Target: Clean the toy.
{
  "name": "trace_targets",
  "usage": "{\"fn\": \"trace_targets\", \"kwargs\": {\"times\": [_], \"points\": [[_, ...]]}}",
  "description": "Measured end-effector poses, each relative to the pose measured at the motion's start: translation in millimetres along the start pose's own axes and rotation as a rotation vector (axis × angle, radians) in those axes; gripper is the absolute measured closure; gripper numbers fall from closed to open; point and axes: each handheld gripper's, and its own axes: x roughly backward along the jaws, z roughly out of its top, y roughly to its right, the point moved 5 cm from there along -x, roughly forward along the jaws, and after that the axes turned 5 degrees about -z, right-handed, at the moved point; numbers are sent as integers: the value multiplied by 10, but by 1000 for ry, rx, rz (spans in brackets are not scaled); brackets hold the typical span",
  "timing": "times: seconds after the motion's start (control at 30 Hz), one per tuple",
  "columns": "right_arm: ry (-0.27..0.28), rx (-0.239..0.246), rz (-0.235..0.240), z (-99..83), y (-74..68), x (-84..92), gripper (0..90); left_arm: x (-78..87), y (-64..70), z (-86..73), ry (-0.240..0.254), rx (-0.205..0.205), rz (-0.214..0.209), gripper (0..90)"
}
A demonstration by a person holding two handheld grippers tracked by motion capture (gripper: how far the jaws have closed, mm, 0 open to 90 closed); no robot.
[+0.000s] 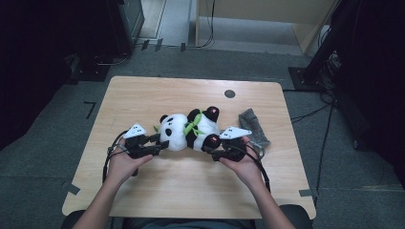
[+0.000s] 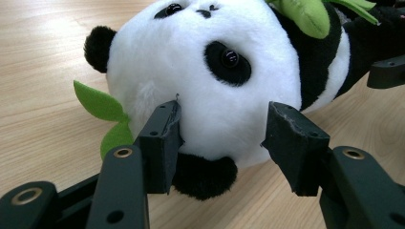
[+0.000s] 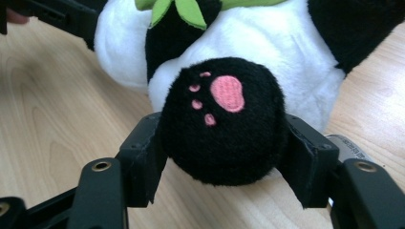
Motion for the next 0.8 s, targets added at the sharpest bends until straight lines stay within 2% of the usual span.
{"fn": "trace_targets", "kwargs": {"times": [0.07,0.13,0.2,0.3,0.5,0.57,0.67,0.8], "points": [[21,-23,-1,-2,23,-11,395,-9,-2,-2,8,1,0,454],[25,-21,-14,-15,36,-31,384,-16,-4,-7,9,-7,5,457],[3,-6,-9,-40,17,-67,359,-26,-7,-13,6,-16,10,459],[-12,45,-36,-71,-7,-115,379,-33,-16,-21,8,-8,4,460],[-14,47,-27,-52,3,-93,455,-32,-27,-28,2,-19,10,477],[3,52,-33,-24,5,-66,461,-27,-36,-23,9,-16,12,479],[17,82,-44,-15,17,-110,457,-39,-34,-30,8,-23,5,484],[33,29,-62,2,75,-160,538,-59,-26,-27,15,-38,5,480]]}}
